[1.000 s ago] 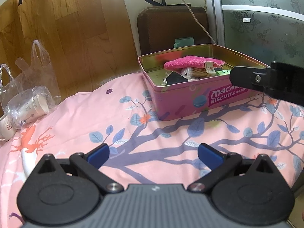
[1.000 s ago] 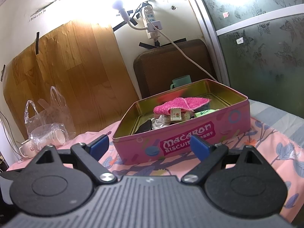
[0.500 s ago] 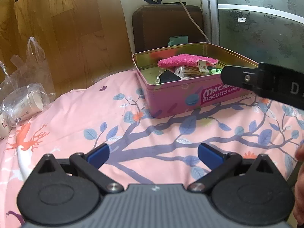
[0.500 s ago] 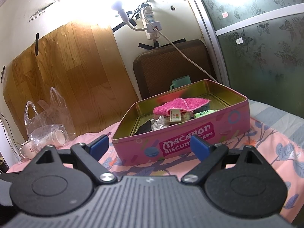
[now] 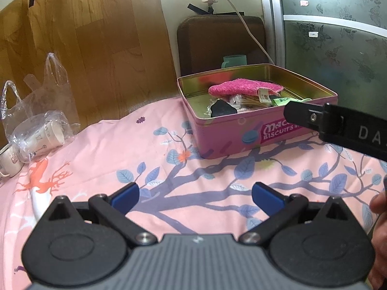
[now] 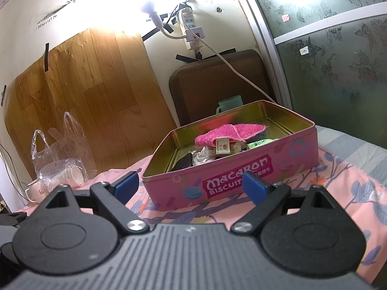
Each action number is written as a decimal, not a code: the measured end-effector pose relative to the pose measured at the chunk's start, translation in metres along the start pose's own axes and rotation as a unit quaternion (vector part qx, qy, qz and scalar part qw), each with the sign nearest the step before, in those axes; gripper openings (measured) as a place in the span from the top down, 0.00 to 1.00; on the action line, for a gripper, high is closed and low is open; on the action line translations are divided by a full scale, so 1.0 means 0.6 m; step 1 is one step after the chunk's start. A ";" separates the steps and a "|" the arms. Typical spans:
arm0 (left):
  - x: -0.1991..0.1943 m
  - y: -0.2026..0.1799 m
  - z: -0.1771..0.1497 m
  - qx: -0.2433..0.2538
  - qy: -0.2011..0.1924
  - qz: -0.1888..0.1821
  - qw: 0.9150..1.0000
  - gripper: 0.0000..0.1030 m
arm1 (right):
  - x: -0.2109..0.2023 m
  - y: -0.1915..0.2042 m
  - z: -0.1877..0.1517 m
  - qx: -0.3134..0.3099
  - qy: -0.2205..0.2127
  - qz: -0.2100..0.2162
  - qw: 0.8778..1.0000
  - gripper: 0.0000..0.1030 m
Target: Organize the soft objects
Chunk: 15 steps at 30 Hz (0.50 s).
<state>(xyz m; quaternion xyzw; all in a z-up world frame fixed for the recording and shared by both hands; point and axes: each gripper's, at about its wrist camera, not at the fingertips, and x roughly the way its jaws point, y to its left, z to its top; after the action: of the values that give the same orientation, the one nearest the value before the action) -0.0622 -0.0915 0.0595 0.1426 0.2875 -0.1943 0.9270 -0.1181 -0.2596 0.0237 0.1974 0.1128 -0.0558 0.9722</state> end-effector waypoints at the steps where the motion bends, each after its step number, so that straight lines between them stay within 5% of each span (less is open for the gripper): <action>1: -0.001 0.000 0.000 0.000 0.000 -0.001 1.000 0.00 | 0.000 0.000 0.000 0.000 0.000 0.000 1.000 0.08; 15: -0.008 0.000 0.001 -0.003 -0.014 0.029 0.999 0.00 | 0.003 0.001 -0.006 0.001 0.002 0.000 1.000 0.08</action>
<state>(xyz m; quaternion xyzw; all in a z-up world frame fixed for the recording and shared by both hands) -0.0656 -0.0904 0.0626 0.1447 0.2707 -0.1688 0.9366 -0.1171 -0.2579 0.0204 0.1981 0.1147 -0.0550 0.9719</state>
